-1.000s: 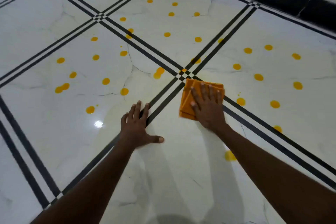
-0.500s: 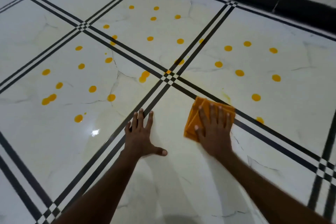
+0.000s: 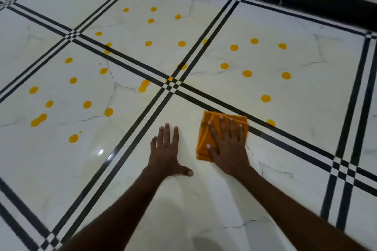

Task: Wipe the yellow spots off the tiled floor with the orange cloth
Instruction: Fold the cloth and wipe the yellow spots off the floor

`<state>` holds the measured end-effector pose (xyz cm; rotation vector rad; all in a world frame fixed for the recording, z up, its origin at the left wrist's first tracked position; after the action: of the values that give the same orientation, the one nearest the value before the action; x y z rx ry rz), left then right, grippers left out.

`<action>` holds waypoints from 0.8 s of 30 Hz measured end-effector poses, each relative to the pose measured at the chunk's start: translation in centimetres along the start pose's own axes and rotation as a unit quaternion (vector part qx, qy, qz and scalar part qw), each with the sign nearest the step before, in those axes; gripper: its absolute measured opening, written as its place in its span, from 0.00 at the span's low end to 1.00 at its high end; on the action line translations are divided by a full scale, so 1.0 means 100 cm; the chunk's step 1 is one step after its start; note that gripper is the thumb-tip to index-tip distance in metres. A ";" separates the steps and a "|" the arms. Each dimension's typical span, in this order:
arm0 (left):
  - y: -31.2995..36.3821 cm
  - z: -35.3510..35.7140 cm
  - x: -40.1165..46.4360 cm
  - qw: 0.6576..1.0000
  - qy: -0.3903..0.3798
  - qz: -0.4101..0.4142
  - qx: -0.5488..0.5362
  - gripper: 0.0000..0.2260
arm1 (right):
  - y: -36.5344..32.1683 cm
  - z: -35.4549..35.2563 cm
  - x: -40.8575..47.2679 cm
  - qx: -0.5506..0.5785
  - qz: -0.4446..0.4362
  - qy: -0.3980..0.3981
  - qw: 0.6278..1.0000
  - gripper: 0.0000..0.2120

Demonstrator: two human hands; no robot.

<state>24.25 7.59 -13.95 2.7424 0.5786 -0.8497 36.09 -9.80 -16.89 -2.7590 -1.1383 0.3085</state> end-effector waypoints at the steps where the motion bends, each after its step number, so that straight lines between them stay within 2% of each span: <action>1: 0.007 0.003 0.002 1.000 -0.001 -0.005 0.000 0.69 | -0.002 -0.001 0.018 -0.015 -0.041 -0.010 0.999 0.34; 3: 0.010 0.003 0.006 1.000 0.004 -0.012 0.009 0.70 | 0.024 -0.009 0.051 -0.019 -0.043 -0.024 0.999 0.34; 5: 0.005 -0.001 0.008 1.000 0.006 -0.008 0.018 0.70 | 0.069 -0.019 0.057 -0.018 0.038 -0.001 0.999 0.34; 7: 0.004 -0.004 0.013 1.000 0.006 0.001 0.019 0.70 | 0.095 -0.026 0.024 -0.006 0.125 0.053 0.991 0.33; 9: 0.000 -0.001 0.014 1.000 0.000 -0.004 0.017 0.71 | 0.073 -0.020 -0.017 0.018 0.168 0.077 0.983 0.33; 11: -0.001 -0.001 0.018 1.000 0.003 -0.001 0.014 0.71 | 0.035 -0.007 -0.028 0.020 0.119 0.046 0.992 0.34; 13: -0.003 -0.001 0.017 1.000 0.002 0.006 0.016 0.70 | 0.013 -0.004 -0.004 -0.004 -0.003 0.011 1.000 0.34; 15: -0.005 0.000 0.016 1.000 0.007 0.009 0.020 0.70 | 0.041 -0.011 0.020 -0.010 -0.009 -0.005 1.000 0.32; 18: -0.005 0.001 0.016 1.000 0.011 0.010 0.016 0.71 | 0.117 -0.028 0.000 -0.006 0.167 0.058 0.984 0.33; 20: -0.001 0.000 0.016 1.000 0.006 0.004 0.018 0.71 | 0.106 -0.025 -0.043 0.014 0.245 0.092 0.965 0.34; 22: 0.001 -0.003 0.016 1.000 -0.002 0.000 0.021 0.71 | 0.043 -0.010 -0.065 0.028 0.200 0.059 0.978 0.36; 24: -0.001 -0.004 0.014 1.000 -0.003 0.006 0.020 0.69 | -0.005 0.002 -0.050 0.023 0.072 0.014 0.997 0.36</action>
<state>25.50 8.24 -14.45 2.7759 0.5492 -0.8748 32.26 -12.93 -16.31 -2.8015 -0.9156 0.3070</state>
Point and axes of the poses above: each hand's wrist, its own x-axis towards the middle knuckle, its own z-axis out of the palm, y = z × x, the point moved 6 cm from there along x, towards the middle knuckle, and after that the axes turned 6 degrees about -y, right-handed, at the moved point
